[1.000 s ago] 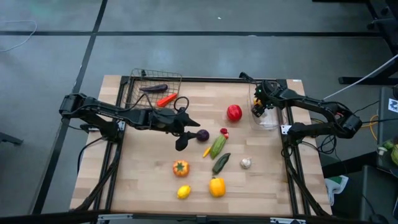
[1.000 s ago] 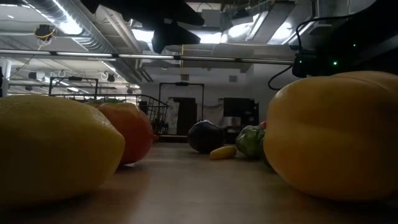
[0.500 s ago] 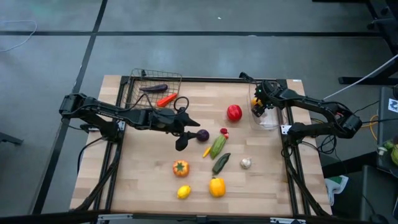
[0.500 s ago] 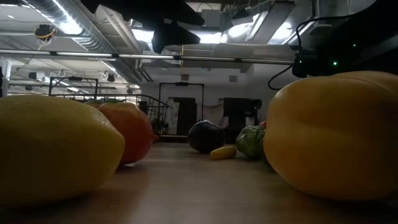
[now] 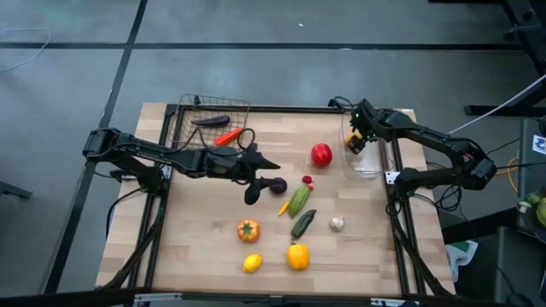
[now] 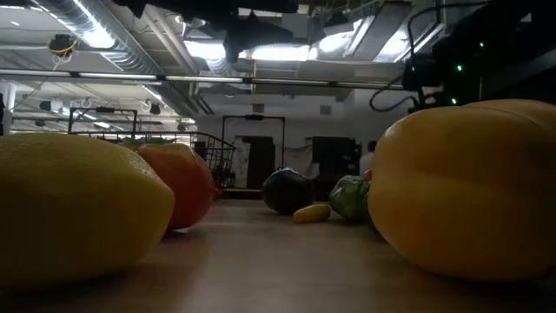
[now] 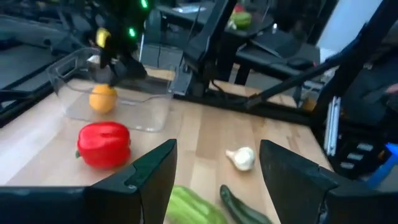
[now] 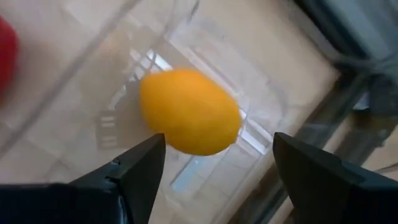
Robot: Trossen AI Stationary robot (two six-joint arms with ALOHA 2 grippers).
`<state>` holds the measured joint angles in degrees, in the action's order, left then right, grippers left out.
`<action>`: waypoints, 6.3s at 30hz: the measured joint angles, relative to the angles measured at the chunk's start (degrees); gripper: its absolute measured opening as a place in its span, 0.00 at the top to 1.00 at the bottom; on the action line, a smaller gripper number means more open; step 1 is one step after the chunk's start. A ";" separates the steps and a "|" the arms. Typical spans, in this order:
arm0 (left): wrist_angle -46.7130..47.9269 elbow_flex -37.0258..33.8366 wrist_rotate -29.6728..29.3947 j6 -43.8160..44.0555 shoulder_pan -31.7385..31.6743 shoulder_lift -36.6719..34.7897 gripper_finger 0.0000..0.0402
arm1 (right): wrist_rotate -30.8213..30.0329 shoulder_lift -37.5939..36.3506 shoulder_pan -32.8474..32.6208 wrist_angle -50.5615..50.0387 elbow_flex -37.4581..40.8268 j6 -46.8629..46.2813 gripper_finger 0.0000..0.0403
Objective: Sort produce into baskets
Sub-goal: Put the violet onion into the silver wire basket
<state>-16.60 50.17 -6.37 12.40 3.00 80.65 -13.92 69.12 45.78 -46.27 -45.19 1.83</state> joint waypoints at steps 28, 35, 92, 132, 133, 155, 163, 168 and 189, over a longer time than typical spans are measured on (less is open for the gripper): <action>-5.64 0.26 -6.36 -2.94 -3.84 7.85 0.31 | 12.03 -0.02 -0.05 -1.69 -9.29 -0.01 0.26; -5.54 0.27 -9.57 9.24 -4.30 9.73 0.22 | 12.03 -0.02 -0.06 -1.65 -9.29 -0.01 0.26; 4.22 0.28 -8.42 -3.34 -0.08 24.10 0.22 | 13.77 -0.02 -0.04 -1.43 -9.29 0.00 0.26; 1.26 0.13 -7.01 -0.31 -1.69 22.08 0.32 | 16.91 -0.02 -0.04 -1.44 -9.29 -0.01 0.26; 1.14 0.16 -7.04 -0.58 -2.03 21.62 0.32 | 16.91 -0.02 -0.05 -1.46 -9.28 0.00 0.26; 4.53 0.35 -14.07 -11.30 -19.25 0.64 0.33 | 16.97 -0.02 -0.04 -1.45 -9.27 0.01 0.26; 15.92 0.35 -16.02 -10.71 -28.01 -3.11 0.33 | 16.96 -0.02 -0.04 -1.43 -9.27 0.01 0.26; 24.63 0.35 -16.00 -9.66 -32.15 -2.92 0.33 | 16.97 -0.03 -0.05 -1.41 -9.27 0.01 0.26; 30.25 -10.21 -15.78 -1.77 -38.42 -2.83 0.32 | 16.97 -0.04 -0.05 -0.05 -9.27 0.01 0.26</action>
<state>13.65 39.96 -22.15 10.63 -35.42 77.82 3.05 69.08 45.73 -46.33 -54.46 1.85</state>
